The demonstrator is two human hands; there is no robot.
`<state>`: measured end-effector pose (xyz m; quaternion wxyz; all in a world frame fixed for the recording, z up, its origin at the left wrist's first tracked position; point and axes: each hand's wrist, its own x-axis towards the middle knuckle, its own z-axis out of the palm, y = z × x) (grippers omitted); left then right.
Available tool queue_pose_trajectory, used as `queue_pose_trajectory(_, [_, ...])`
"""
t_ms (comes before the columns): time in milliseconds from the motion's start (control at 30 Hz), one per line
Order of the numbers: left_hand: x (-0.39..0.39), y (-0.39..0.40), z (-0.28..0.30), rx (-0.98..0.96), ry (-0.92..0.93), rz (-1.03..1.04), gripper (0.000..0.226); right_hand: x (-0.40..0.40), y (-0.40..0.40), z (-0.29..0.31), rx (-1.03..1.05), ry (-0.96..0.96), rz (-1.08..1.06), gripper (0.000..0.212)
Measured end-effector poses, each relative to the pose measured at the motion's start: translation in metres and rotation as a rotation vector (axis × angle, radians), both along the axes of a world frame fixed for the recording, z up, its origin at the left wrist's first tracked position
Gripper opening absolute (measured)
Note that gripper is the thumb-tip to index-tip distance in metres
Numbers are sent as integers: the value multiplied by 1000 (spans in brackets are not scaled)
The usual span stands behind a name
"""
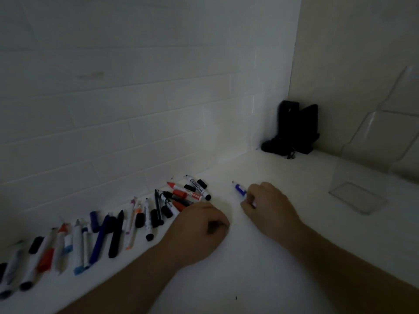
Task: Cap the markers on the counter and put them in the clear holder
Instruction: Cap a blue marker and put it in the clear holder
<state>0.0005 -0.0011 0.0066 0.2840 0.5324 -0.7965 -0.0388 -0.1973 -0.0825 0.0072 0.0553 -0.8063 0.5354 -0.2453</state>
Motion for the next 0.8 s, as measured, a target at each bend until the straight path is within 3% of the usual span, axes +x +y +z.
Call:
queue_pose_trajectory(100, [-4,-5,19,107,-4,76,18,-13,5,0,31,-289,-47,29])
queue_pose_trajectory(200, [0,-37,49,78,-88,201,21,-15,-2,2,108,-469,-34,12])
queue_pose_trajectory(267, [10,-66,65,61,-204,342,22,-15,-1,1,134,-483,32,11])
queue_pose_trajectory(400, [19,-107,71,400,-473,476,40,-16,-1,1,163,-475,76,16])
queue_pose_trajectory(600, [11,-125,62,593,-388,454,44,-20,-3,1,181,-546,99,15])
queue_pose_trajectory(667, [10,-125,57,585,-432,425,45,-22,-3,0,188,-544,110,16])
queue_pose_trajectory(733, [10,-126,53,448,-495,436,40,-22,-4,-1,187,-549,119,16])
queue_pose_trajectory(800, [8,-116,51,238,-366,423,34,-23,-4,-1,182,-569,139,18])
